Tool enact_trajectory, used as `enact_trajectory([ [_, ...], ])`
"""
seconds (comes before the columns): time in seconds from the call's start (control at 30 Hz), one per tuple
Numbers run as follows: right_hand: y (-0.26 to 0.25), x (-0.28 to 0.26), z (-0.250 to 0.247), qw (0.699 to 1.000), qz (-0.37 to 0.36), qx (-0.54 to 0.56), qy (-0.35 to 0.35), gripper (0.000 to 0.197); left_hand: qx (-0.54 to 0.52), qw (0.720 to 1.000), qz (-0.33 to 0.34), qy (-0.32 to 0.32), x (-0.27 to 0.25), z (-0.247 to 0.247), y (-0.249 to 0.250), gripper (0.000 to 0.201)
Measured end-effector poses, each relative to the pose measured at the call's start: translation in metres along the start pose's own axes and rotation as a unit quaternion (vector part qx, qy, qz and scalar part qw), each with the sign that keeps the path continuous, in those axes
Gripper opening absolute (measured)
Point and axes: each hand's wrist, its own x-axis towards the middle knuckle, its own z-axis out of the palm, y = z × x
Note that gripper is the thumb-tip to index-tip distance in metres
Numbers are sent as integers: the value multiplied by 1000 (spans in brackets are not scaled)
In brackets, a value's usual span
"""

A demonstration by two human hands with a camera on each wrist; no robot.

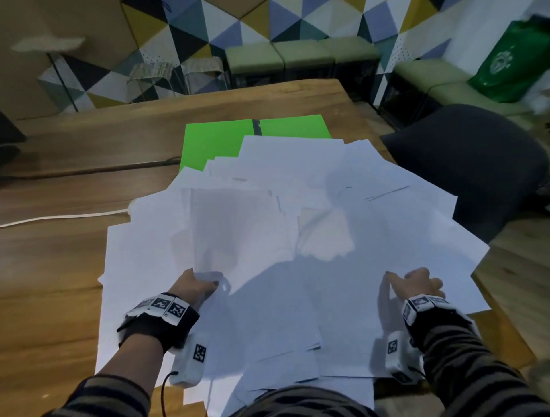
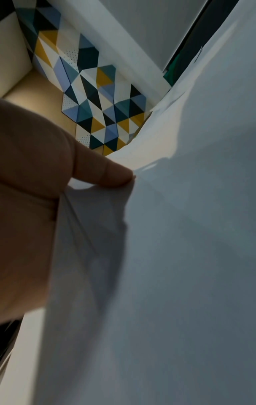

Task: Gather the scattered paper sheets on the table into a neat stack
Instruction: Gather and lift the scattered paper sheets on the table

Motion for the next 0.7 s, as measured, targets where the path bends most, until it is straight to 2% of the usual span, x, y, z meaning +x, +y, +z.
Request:
enact_trajectory([
  [0.1,-7,-7,2,997,-53,0,-53,70,5,1000,7,4,3,6,-3,26],
  [0.17,-10,-11,1,993,-99,-31,-61,59,-12,1000,2,10,2,8,-3,21],
  [0.27,-13,-14,-9,987,-157,-33,-27,36,-37,999,-8,20,-4,10,-1,17],
  [0.4,-24,-19,-28,980,-194,33,4,36,-51,999,-1,8,-9,14,-1,13],
  [0.47,-33,-24,-35,969,-237,71,19,24,-56,998,2,5,-7,14,-3,18],
  [0.57,-49,-39,-47,951,-283,112,48,11,-57,998,7,3,-9,15,-3,12],
  [0.7,-68,-56,-66,935,-338,76,81,7,-58,998,11,12,-10,15,-5,16],
])
